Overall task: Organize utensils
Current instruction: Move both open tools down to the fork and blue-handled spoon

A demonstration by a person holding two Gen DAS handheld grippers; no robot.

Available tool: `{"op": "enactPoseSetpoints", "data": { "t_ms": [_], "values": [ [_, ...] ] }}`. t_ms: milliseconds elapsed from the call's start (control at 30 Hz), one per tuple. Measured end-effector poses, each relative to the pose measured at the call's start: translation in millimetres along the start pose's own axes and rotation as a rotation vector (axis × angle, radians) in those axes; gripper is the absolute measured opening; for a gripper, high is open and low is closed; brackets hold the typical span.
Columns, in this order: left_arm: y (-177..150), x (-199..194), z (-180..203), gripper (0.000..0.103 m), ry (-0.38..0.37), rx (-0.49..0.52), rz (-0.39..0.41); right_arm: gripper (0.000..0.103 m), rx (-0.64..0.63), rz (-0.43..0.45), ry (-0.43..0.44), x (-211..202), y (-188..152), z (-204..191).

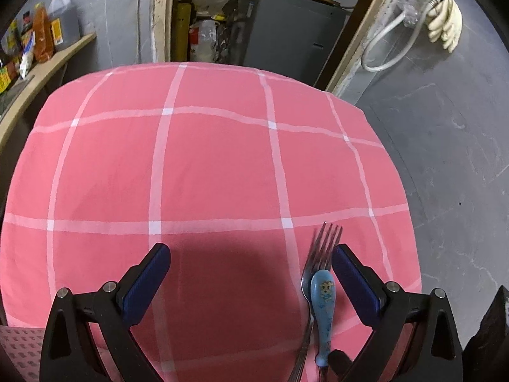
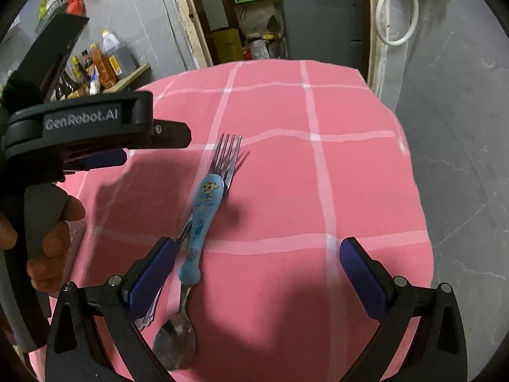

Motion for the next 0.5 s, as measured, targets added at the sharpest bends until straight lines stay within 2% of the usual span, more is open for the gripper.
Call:
{"op": "enactPoseSetpoints", "data": {
  "t_ms": [500],
  "values": [
    [1.5,5.8,-5.0,0.101,-0.018,-0.020,-0.012,0.101,-0.067,-0.029,-0.097,7.4,6.7,-10.8]
  ]
}}
Point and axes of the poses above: each gripper's, at about its wrist camera, not at the fingertips, and x roughly the way its jaws point, z to its right, y to its top, the point moved 4 cm from there along x, roughly the way its jaws point
